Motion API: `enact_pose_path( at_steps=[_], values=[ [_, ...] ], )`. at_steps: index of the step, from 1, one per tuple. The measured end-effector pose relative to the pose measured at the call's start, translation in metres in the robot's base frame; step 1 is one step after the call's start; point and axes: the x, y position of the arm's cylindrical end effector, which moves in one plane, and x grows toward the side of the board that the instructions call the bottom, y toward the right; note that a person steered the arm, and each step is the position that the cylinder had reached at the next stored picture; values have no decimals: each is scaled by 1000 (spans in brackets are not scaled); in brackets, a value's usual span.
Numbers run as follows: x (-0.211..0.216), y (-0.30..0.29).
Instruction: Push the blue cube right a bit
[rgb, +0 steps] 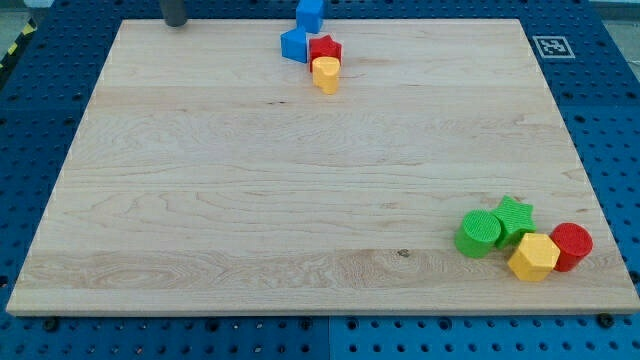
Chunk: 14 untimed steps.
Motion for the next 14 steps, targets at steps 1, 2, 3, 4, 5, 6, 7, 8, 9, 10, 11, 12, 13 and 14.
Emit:
enact_pose_path(
  at_steps=[1,2,3,4,5,6,7,8,9,10,11,12,13,14],
  values=[
    [0,4],
    [0,10],
    [0,10],
    [0,17],
    [1,24],
    [1,26],
    [0,38],
    [0,43],
    [1,48],
    [1,57],
    [0,74],
    [0,87],
    [0,95],
    [1,103]
  ],
)
